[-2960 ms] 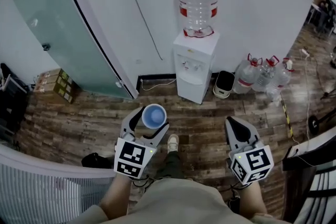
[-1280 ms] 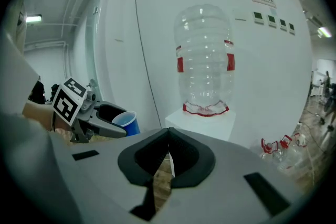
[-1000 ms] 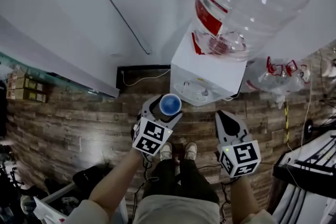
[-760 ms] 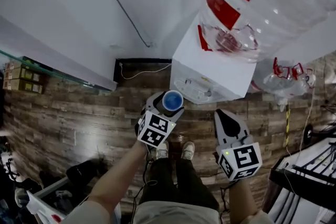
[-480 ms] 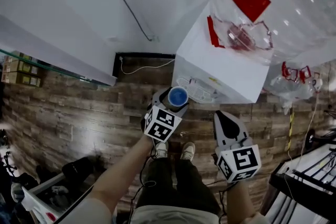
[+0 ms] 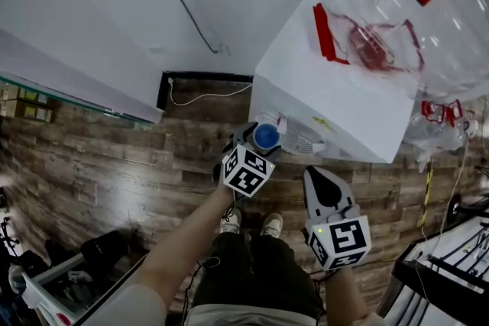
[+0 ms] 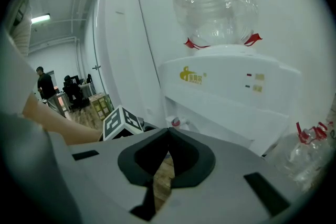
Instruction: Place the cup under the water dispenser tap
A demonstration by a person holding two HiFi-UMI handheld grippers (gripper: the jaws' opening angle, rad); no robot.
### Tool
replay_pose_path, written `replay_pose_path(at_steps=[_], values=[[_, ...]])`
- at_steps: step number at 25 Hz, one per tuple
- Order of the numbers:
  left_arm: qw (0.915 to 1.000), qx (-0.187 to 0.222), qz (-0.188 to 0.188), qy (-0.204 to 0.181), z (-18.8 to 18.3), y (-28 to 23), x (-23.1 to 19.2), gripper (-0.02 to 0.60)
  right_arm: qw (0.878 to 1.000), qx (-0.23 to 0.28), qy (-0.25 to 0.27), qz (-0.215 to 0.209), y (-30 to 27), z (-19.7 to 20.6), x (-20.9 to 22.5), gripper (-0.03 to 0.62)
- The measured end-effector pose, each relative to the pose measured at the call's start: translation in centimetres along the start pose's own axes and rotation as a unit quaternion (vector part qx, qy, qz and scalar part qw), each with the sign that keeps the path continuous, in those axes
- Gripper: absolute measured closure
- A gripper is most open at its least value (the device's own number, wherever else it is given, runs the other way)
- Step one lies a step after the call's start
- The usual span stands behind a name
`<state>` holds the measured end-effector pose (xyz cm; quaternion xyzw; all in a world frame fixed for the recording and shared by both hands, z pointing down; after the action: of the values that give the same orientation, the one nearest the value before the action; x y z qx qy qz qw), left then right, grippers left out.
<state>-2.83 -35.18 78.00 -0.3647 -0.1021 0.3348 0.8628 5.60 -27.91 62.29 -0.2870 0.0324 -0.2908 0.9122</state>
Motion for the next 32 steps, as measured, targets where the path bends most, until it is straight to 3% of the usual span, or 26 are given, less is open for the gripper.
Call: replay_pose_path(at_steps=[13, 21, 32], values=[[0.9999, -0.01, 0.01, 0.002, 2.5, -7.1, -0.5, 0.222, 1.0, -0.01, 0.002, -0.001, -1.8, 3.8, 1.3, 0.586], [0.9998, 0.01, 0.005, -0.017, 2.2, -8.6, -0.3, 0.215, 0.996, -0.01, -0.081, -0.023, -1.6, 5.6, 2.2, 0.586], [0.9999, -0.002, 0.011, -0.009, 2.4, -5.4, 0.7, 0.156, 0.999, -0.024, -0.039, 0.005, 0.5, 4.2, 2.6, 0.586]])
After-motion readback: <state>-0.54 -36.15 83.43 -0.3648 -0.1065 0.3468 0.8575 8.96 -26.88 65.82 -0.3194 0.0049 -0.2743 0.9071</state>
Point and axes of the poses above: the fingertips, and each gripper's own axes: y backward along the fingers, x to its right, z out of its underside, the point moved 2 cm from there along y, backward along the fingers, and after that the axes turned 2 degrees about z, right-handed, at the moved point
